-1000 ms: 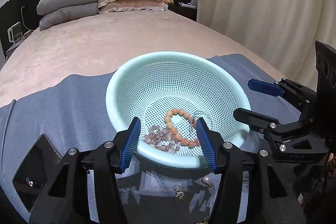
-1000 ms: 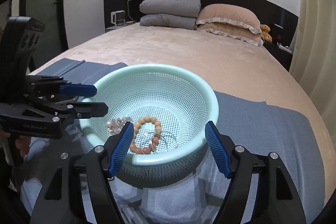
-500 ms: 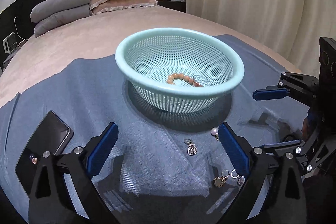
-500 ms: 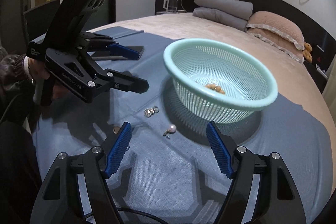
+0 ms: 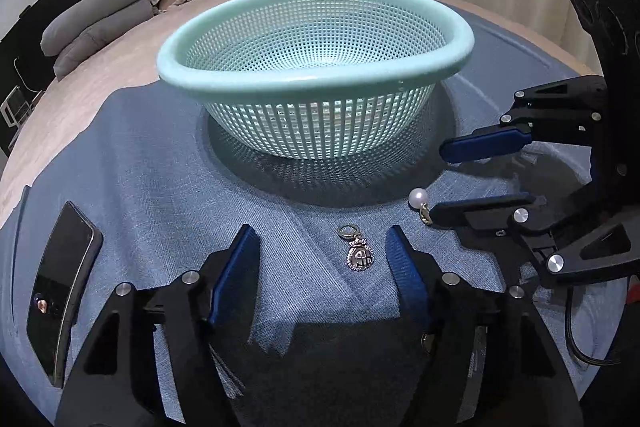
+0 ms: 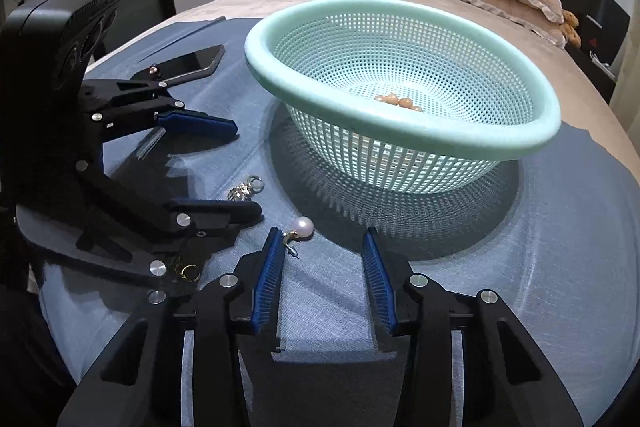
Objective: Organize jewelry
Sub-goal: 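Grasp a silver pendant earring with the left gripper while the right gripper grasps a pearl earring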
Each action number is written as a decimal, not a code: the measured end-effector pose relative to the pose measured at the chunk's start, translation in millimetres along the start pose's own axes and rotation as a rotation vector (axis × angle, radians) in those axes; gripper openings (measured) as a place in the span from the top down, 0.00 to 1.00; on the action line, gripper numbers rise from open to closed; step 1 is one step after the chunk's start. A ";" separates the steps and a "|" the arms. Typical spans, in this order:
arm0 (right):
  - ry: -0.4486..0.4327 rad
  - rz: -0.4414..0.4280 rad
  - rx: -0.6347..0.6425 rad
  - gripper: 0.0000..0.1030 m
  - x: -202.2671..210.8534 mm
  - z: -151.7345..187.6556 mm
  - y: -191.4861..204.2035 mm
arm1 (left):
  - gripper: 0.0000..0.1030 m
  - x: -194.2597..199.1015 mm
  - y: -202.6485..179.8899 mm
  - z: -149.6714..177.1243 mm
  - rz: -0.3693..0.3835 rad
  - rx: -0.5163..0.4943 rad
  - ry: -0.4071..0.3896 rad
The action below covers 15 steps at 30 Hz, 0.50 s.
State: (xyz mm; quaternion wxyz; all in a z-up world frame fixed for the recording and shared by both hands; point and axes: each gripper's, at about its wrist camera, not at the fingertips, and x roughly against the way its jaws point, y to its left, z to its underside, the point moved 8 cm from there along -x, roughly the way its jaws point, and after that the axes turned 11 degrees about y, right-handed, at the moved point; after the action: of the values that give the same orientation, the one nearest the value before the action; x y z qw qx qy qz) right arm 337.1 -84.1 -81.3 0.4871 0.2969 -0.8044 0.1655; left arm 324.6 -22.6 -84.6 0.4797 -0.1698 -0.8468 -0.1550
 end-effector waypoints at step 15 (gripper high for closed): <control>0.025 -0.039 -0.114 0.99 -6.1 9.9 -0.1 | 0.86 7.7 -8.7 16.6 0.038 0.001 -0.003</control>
State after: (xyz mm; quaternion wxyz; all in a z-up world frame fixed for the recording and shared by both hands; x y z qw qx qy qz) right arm 332.5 -87.8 -91.3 0.5163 0.2822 -0.8006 0.1134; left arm 304.5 -22.3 -87.0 0.4815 -0.1858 -0.8442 -0.1450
